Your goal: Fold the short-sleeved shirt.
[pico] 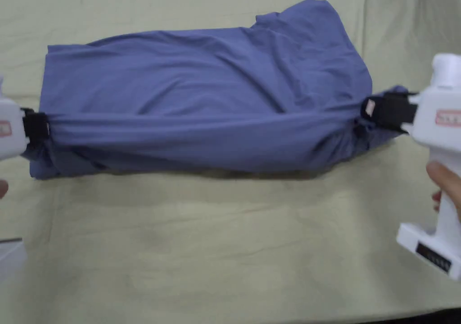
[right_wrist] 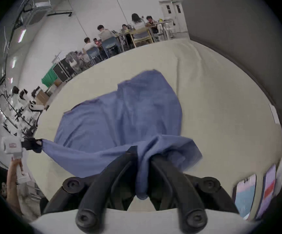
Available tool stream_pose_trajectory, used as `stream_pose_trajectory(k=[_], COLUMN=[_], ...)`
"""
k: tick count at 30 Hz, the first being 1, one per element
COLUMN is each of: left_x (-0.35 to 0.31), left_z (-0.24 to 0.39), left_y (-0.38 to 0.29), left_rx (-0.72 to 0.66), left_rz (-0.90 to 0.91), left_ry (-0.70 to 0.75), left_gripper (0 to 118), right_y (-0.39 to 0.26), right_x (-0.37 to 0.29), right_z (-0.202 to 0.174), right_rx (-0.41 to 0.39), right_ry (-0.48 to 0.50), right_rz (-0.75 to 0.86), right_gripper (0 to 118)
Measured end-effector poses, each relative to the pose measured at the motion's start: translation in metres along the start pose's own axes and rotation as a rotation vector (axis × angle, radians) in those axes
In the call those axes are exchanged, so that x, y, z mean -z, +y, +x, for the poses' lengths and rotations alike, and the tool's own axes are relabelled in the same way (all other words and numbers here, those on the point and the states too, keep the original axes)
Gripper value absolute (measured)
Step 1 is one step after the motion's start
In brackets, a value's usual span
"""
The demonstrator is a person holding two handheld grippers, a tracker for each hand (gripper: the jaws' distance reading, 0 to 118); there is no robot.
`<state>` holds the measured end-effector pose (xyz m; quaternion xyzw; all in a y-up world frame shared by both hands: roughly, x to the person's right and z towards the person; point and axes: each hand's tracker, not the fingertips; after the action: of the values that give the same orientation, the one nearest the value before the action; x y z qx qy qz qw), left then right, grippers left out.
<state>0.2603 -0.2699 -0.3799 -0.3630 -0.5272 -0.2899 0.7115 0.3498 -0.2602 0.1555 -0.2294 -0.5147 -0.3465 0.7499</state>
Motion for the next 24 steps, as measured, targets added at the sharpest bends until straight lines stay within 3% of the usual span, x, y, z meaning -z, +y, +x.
stream_pose_trajectory(k=[7, 11, 12, 13, 14, 15, 19, 22, 23, 24], left_x=[0.111, 0.115, 0.111, 0.107, 0.103, 0.093, 0.039, -0.012, -0.027, -0.045], left_z=[0.001, -0.005, -0.005, -0.006, -0.009, -0.011, -0.019, -0.015, -0.015, -0.009], left_y=[0.048, 0.046, 0.044, 0.042, 0.039, 0.034, 0.005, -0.034, -0.049, -0.066], left_rx=[-0.001, -0.065, -0.032, 0.007, 0.040, 0.043, 0.012, 0.017, 0.024, 0.029], left_rz=[-0.180, -0.138, -0.116, -0.116, -0.117, -0.102, 0.009, 0.152, 0.218, 0.240], left_ry=[0.033, 0.054, 0.087, 0.144, 0.157, 0.135, 0.096, 0.055, -0.012, -0.121], left_gripper=[5, 17, 26, 55, 89, 90, 90, 90, 86, 69], right_y=[0.056, 0.047, 0.046, 0.042, 0.040, 0.038, 0.024, -0.002, -0.014, -0.027], right_x=[0.121, 0.139, 0.139, 0.137, 0.134, 0.125, 0.073, 0.020, 0.003, -0.013], right_z=[-0.006, -0.010, -0.010, -0.009, -0.008, -0.007, -0.011, -0.021, -0.026, -0.029], right_rx=[-0.092, -0.133, -0.135, -0.135, -0.124, -0.099, -0.091, -0.193, -0.226, -0.275], right_ry=[-0.086, -0.113, -0.117, -0.120, -0.106, -0.058, -0.044, -0.062, -0.073, -0.080], right_rz=[-0.149, -0.168, -0.170, -0.167, -0.170, -0.155, -0.090, -0.016, 0.007, 0.024], right_gripper=[10, 12, 22, 55, 104, 118, 118, 117, 109, 89])
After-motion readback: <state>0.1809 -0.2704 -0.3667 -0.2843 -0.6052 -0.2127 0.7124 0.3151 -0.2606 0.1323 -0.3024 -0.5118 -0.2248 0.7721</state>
